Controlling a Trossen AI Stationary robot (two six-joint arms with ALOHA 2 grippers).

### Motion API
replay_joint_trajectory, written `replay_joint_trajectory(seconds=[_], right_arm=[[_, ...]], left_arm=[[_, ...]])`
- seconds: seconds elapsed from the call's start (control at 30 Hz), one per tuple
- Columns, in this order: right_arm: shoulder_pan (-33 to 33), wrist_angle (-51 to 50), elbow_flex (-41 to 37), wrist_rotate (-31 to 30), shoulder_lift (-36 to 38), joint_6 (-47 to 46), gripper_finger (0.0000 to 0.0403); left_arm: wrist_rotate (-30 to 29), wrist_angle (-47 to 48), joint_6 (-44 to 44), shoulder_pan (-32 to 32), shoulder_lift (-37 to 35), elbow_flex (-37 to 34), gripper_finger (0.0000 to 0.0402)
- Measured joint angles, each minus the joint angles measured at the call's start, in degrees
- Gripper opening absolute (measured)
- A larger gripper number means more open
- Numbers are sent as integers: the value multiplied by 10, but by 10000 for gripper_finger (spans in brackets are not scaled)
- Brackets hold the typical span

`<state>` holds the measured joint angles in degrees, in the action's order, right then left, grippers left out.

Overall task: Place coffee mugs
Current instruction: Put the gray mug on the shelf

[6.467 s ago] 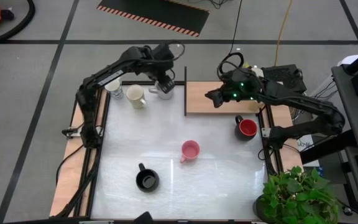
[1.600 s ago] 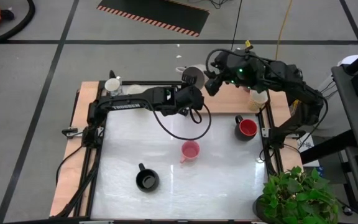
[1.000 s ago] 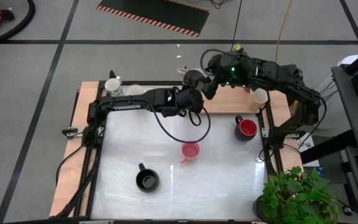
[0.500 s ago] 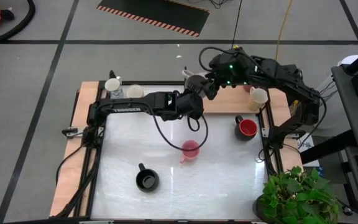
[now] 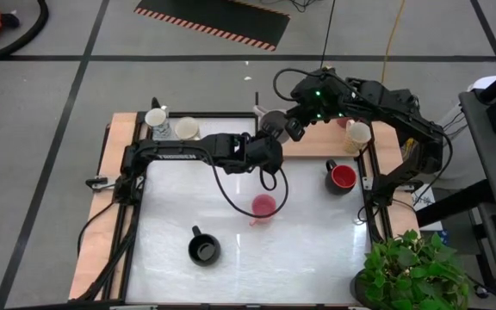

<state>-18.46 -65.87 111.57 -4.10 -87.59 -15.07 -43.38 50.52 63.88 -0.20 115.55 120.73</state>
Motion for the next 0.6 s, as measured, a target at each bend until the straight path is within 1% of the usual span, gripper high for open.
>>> replay_joint_trajectory(seconds=[0.07,0.13,0.23,0.33,0.43,0.6], right_arm=[[0,3,0,1,0,0,8],[0,2,0,-1,0,-4,4],[0,-5,-1,-1,1,-7,0],[-2,-20,-4,-5,-2,-15,1],[-9,-29,-3,-4,-1,-15,1],[-29,-51,-3,-2,-1,-23,1]], left_arm=[[0,0,-10,-1,0,0,33],[6,-3,-42,-1,0,0,35],[55,-16,-128,-3,-1,2,61],[83,-25,-206,-5,-4,5,108],[93,-51,-266,-6,-4,5,167],[85,-107,-314,-11,-5,6,267]])
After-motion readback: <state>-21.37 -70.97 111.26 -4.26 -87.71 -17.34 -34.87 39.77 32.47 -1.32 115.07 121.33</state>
